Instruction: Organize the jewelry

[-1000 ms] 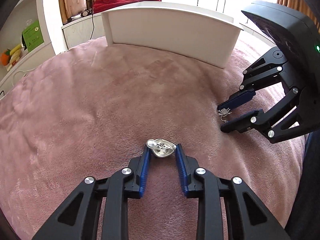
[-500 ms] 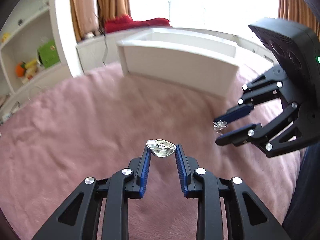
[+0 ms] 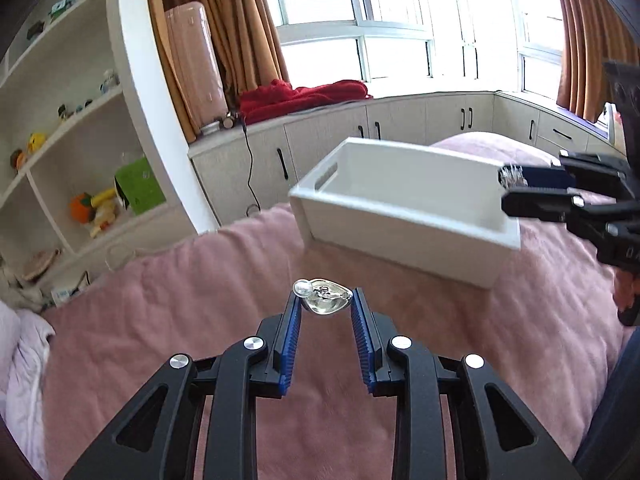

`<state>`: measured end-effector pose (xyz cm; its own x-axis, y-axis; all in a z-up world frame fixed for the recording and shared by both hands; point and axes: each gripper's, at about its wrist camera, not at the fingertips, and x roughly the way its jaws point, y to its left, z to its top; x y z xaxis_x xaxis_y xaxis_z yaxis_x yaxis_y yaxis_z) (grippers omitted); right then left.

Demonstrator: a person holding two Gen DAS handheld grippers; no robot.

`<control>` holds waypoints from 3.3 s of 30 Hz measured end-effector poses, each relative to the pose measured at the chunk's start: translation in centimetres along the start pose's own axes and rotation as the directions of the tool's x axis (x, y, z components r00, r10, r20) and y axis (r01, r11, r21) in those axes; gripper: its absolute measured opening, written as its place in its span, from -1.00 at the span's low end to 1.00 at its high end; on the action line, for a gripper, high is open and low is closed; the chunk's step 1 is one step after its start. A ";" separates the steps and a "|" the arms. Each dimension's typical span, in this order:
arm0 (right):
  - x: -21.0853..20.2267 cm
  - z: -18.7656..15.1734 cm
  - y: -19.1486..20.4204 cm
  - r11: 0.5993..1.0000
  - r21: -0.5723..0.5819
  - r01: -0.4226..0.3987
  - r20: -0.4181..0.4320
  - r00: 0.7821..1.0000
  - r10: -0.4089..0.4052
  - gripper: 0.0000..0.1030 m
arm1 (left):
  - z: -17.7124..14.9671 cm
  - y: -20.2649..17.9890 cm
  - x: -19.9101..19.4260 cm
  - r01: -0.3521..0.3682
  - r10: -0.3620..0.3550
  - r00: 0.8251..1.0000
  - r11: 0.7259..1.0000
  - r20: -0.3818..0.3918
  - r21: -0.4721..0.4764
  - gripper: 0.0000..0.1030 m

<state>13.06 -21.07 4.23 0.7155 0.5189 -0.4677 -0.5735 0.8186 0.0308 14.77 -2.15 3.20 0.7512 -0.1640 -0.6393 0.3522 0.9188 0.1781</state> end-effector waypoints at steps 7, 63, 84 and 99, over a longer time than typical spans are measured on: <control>-0.8 0.8 -3.9 0.990 0.112 0.084 0.061 0.994 -0.092 -0.49 | 6.6 -1.4 1.3 -0.012 0.011 1.000 0.999 0.022 0.044 -0.42; -6.8 0.9 -7.0 0.901 0.114 0.419 -0.099 0.907 -0.410 0.91 | 9.5 -7.1 5.2 -0.129 0.143 0.986 0.979 0.081 -0.158 0.85; -6.2 -0.5 -7.0 0.892 0.142 0.430 -0.122 0.902 -0.415 0.91 | 6.9 -8.6 5.5 -0.096 0.126 0.988 0.955 0.091 -0.281 0.88; -6.1 -0.6 -7.1 0.892 0.156 0.424 -0.132 0.904 -0.406 0.91 | 7.6 -9.5 5.4 -0.098 0.123 0.989 0.964 0.088 -0.246 0.88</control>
<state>12.52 -30.23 6.38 0.8272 0.1042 -0.5522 -0.1466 0.9886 -0.0331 19.72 -14.49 3.73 0.8349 -0.0805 -0.5445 0.1282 0.9905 0.0502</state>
